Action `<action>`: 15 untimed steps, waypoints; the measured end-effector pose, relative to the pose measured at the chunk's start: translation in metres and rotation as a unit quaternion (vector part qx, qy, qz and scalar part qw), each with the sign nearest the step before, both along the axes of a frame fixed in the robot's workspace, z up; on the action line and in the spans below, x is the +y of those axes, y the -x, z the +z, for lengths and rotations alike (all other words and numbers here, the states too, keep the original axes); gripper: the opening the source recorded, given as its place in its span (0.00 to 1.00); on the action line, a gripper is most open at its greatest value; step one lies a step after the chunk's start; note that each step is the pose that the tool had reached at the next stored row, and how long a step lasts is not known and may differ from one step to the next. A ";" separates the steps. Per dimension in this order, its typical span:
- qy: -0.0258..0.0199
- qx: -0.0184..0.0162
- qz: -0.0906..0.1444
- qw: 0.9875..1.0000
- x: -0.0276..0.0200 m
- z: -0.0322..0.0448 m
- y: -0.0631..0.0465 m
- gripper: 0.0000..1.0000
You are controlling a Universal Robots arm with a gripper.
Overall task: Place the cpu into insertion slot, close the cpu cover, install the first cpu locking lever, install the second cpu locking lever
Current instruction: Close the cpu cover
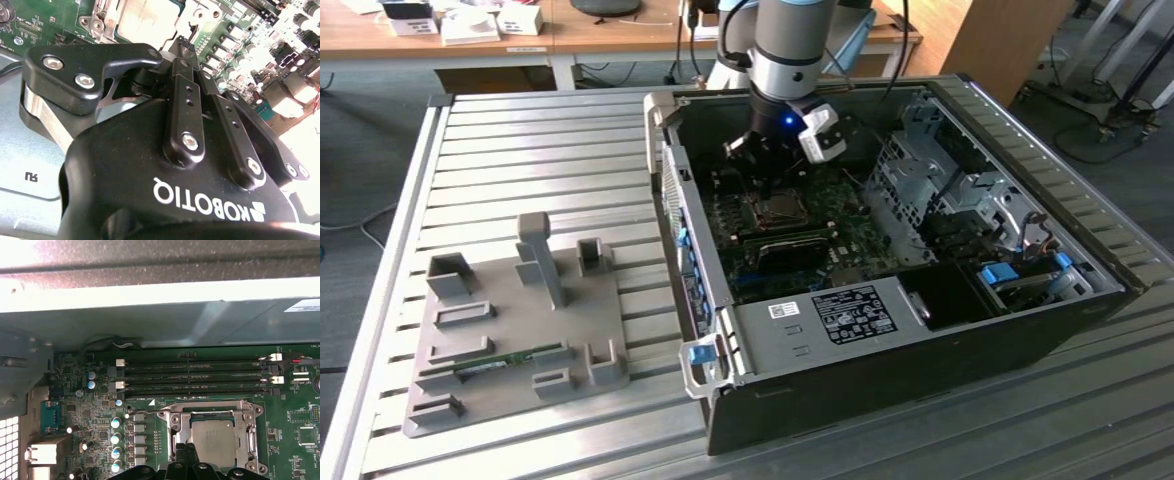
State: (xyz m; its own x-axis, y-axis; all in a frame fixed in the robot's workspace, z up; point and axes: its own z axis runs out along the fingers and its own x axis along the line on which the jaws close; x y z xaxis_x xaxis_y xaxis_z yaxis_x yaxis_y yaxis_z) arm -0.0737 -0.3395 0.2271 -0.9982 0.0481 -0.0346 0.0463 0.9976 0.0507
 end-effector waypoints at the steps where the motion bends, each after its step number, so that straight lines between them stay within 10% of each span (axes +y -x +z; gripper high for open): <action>1: 0.000 0.000 0.000 1.000 0.0000 0.0000 0.000 0.11; 15: 0.000 0.000 0.000 1.000 0.0000 0.0000 -0.004 0.11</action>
State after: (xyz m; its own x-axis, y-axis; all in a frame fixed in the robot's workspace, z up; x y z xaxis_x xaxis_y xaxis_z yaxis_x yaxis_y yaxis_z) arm -0.0696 -0.3395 0.2270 -0.9982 0.0482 -0.0347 0.0464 0.9976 0.0507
